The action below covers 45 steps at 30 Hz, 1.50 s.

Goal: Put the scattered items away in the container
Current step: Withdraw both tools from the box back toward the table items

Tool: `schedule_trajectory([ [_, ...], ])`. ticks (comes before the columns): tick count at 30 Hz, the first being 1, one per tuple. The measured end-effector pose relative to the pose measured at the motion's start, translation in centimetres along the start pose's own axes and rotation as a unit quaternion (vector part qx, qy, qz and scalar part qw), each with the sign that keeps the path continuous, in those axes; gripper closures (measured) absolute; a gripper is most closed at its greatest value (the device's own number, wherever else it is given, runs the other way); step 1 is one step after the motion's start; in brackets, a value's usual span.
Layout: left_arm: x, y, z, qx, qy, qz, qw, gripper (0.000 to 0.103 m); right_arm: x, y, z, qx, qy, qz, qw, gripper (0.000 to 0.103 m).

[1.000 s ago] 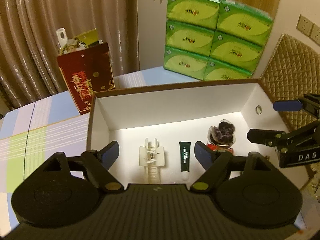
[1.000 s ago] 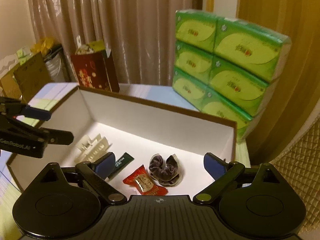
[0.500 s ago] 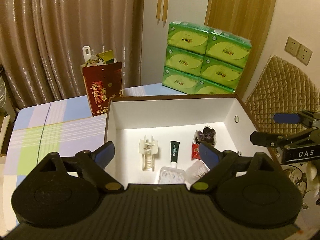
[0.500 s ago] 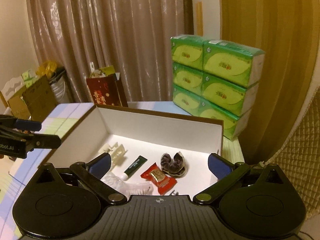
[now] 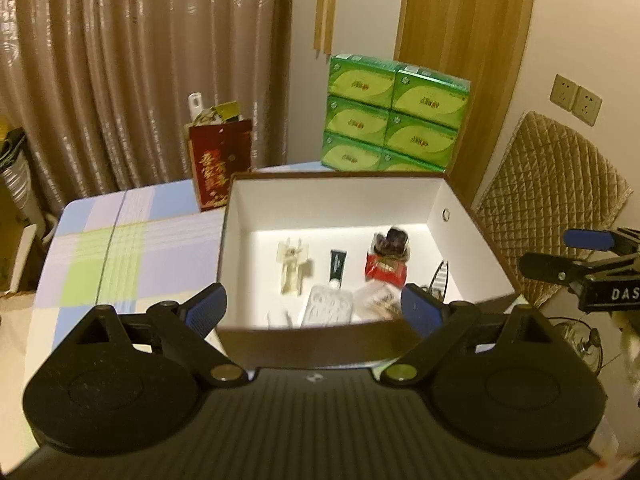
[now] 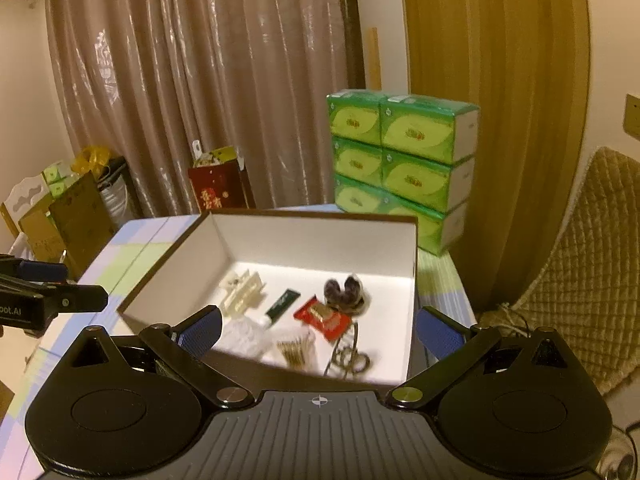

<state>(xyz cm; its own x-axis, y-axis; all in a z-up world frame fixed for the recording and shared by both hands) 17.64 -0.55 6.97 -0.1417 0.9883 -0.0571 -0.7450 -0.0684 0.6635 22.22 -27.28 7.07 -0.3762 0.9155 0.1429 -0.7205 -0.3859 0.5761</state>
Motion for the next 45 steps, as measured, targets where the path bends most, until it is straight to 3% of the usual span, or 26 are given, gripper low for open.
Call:
schedule_trajectory([
  [15, -1.1, 2.2, -4.9, 0.044, 0.006, 0.004, 0.999, 0.011, 2.2, 1.5, -4.4, 0.044, -0.008, 0.01, 0.999, 0.002],
  [34, -1.1, 2.5, -7.3, 0.07, -0.007, 0.016, 0.9974, 0.011, 2.7, 1.4, -6.7, 0.07, -0.004, 0.008, 0.998, 0.002],
  [45, -1.2, 1.9, -9.0, 0.079, -0.023, 0.008, 0.9966, 0.011, 2.6, 0.8, -9.7, 0.102, -0.001, -0.003, 0.995, 0.002],
])
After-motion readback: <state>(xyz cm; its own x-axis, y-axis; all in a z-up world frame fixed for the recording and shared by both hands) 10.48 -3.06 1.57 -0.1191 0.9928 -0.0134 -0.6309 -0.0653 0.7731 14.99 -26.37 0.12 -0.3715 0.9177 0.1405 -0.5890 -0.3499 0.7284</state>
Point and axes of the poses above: each gripper's, at about its wrist camera, not at the fingertips, and y roughly against the way its jaws point, x to its left, z to its top, the point moved 2 cm from there along -y, roughly the way its jaws point, and after that the axes turned 2 degrees about z, right-handed, at the moved point
